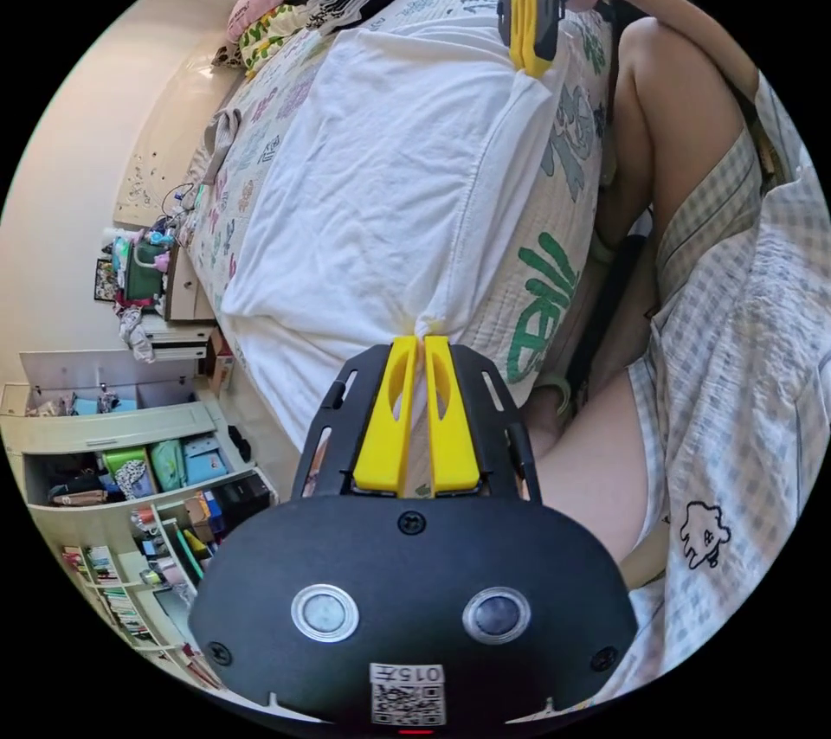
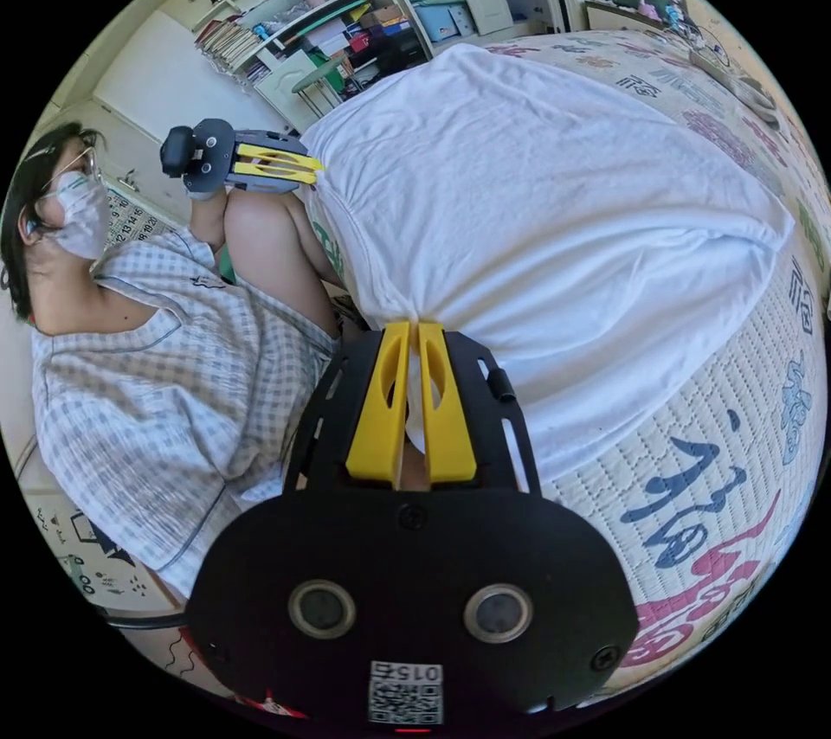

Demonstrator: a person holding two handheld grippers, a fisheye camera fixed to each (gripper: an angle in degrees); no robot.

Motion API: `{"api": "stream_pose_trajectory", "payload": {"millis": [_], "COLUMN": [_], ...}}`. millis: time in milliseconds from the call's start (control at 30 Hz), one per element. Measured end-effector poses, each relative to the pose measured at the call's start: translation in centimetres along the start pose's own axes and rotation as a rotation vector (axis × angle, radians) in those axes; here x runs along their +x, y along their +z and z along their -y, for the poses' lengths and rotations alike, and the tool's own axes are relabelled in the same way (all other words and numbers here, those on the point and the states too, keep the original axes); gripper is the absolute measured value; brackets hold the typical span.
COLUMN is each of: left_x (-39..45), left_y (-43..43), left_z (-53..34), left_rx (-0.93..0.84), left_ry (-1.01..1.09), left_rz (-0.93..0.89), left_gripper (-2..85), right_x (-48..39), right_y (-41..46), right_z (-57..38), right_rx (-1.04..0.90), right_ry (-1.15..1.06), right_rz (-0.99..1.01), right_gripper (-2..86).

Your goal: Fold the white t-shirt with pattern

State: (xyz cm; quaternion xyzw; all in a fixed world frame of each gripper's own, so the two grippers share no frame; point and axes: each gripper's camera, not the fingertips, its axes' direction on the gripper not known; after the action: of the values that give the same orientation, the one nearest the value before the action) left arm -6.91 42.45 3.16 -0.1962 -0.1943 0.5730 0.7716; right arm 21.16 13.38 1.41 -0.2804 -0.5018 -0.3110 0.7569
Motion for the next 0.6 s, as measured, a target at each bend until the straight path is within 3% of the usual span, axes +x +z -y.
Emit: {"api": "stream_pose_trajectory", "payload": {"millis": [600], "left_x": [2.3], "left_y": [1.3], "left_z": [-1.4], "left_rx": [0.023], "left_ry": [0.067], "left_rz": [0.181], "left_gripper": [0.7], "right_x": [-4.3], "right_y": [3.7], "right_z": [8.0], "right_rx": [-0.085], "right_ry": [0.08], "right_rz": [-0.144], "right_gripper": [2.7]}}
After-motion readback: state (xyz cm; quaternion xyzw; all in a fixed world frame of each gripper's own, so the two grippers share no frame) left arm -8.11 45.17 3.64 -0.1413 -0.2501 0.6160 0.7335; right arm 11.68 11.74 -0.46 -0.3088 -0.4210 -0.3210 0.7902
